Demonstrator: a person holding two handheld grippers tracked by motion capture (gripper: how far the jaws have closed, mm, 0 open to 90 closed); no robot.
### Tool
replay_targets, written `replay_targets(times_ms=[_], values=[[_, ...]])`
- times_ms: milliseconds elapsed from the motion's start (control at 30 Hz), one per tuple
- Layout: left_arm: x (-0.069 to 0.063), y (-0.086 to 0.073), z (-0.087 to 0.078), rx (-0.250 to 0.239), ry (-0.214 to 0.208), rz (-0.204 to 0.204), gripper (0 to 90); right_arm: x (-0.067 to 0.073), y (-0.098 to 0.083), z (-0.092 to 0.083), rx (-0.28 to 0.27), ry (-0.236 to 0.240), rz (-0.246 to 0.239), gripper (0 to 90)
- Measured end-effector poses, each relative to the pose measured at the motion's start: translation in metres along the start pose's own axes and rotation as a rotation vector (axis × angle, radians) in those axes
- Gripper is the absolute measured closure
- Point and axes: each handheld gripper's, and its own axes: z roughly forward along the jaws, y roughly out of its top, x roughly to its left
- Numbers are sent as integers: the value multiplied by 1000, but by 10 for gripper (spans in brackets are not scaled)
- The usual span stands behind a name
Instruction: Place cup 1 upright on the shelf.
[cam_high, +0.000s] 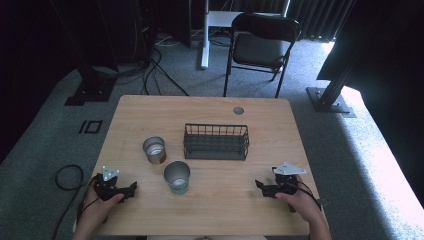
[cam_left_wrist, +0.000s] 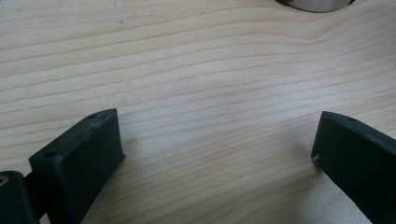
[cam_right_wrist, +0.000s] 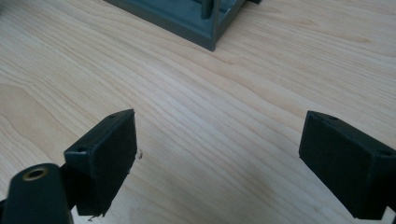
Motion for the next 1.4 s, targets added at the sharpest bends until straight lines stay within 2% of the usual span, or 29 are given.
replay_targets(times_ms=[167,333,433,667,833,1100,1133,1400], values=[[0,0,0,0,0,0,24,5,4,4,-5,18,-15,111],[0,0,0,0,0,0,24,15,11,10,-6,57,-54,111],[0,0,0,0,0,0,24,17,13,12,-10,67,-54,111],[0,0,0,0,0,0,24,33,22,21,-15,135,-117,111],[0,0,0,0,0,1,24,39,26,25,-16,158,-130,130],[0,0,0,0,0,1,24,56,34,35,-12,202,-159,134],[0,0,0,-1,0,-1,24,61,36,39,-8,217,-174,134],[0,0,0,0,0,0,24,80,45,51,-6,260,-225,134]])
